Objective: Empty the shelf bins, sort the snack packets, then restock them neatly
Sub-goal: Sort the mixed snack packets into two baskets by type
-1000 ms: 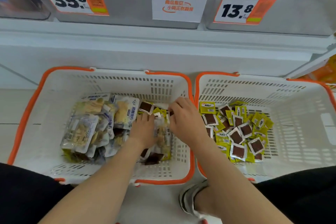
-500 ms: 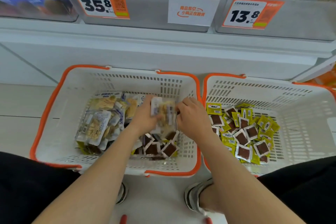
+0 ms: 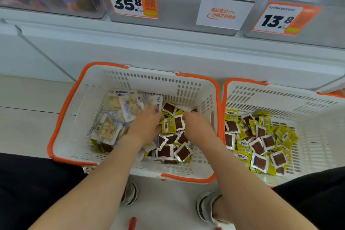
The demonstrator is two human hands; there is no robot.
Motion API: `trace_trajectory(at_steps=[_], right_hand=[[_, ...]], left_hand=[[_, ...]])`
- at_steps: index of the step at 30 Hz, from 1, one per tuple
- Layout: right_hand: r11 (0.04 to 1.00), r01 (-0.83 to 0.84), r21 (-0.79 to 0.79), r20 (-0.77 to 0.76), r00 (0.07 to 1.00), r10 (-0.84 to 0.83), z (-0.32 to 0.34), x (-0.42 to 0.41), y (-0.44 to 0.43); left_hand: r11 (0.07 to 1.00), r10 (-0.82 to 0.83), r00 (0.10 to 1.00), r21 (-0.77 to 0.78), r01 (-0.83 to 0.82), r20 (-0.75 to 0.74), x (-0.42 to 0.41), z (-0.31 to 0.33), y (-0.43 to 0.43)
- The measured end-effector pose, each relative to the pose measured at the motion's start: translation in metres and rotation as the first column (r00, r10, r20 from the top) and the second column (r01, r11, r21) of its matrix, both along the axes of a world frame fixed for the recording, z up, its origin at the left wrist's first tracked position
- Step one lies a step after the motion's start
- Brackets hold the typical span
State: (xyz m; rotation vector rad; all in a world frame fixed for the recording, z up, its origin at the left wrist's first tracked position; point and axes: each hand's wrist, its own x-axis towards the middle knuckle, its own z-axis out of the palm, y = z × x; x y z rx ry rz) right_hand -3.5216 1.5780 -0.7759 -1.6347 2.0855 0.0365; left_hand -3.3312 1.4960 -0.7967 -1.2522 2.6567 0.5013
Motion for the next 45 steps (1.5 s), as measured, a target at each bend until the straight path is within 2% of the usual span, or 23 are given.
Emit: trace_trajectory(at_steps=[1,2,4,8,13,16,21,25,29,36,39,41,43,45], right_hand=[[0.999,-0.001,0.048,0.032,0.999,0.0,-0.006,0.003,-0.002],[0.996,-0.007,0.09,0.051,0.999,0.002,-0.013,0.006,-0.004],[0.987,-0.031,0.155,0.047,0.999,0.024,-0.028,0.011,-0.008],[0.973,-0.034,0.229,0.033,0.999,0.027,-0.057,0.014,-0.017],[0.952,0.145,0.271,0.173,0.965,-0.196,-0.083,0.016,-0.034],[0.942,0.164,0.293,0.117,0.972,-0.206,-0.091,0.028,-0.041],[0.918,0.247,0.31,0.167,0.937,-0.308,-0.103,0.033,-0.038],[0.929,0.208,0.305,0.191,0.943,-0.274,-0.098,0.025,-0.036],[0.912,0.257,0.321,0.369,0.853,-0.37,-0.096,0.028,-0.036],[0.911,0.243,0.333,0.412,0.831,-0.373,-0.089,0.021,-0.031],[0.922,0.236,0.305,0.424,0.833,-0.354,-0.078,0.015,-0.033],[0.935,0.237,0.265,0.427,0.84,-0.334,-0.066,0.008,-0.034],[0.952,0.222,0.21,0.423,0.858,-0.293,-0.046,-0.001,-0.037],[0.973,0.181,0.146,0.416,0.881,-0.226,-0.023,-0.012,-0.041]], left_hand=[[0.987,-0.116,0.99,0.122,0.106,0.078,-0.003,-0.006,0.006],[0.968,-0.208,0.963,0.18,0.176,0.173,-0.004,-0.013,0.01],[0.959,-0.272,0.923,0.153,0.238,0.272,0.001,-0.024,0.012],[0.983,-0.185,0.938,0.073,0.171,0.295,0.025,-0.03,-0.002],[0.999,-0.048,0.902,0.043,0.033,0.429,0.04,-0.031,-0.005],[1.0,-0.003,0.875,-0.003,0.005,0.485,0.018,-0.029,0.003],[0.996,-0.084,0.94,0.052,0.07,0.331,0.001,-0.046,0.011],[0.997,-0.074,0.945,0.053,0.06,0.32,0.003,-0.065,0.016],[0.992,-0.081,0.955,0.12,0.048,0.286,0.002,-0.069,0.009],[0.938,0.009,1.0,0.346,-0.013,0.012,0.002,-0.072,0.005],[0.858,0.12,0.987,0.511,-0.047,-0.11,0.003,-0.063,0.001],[0.732,0.285,0.943,0.674,-0.099,-0.171,-0.003,-0.046,0.0],[0.497,0.515,0.845,0.854,-0.154,-0.147,-0.014,-0.026,0.0],[0.258,0.73,0.681,0.949,-0.183,-0.067,-0.024,-0.008,0.003]])
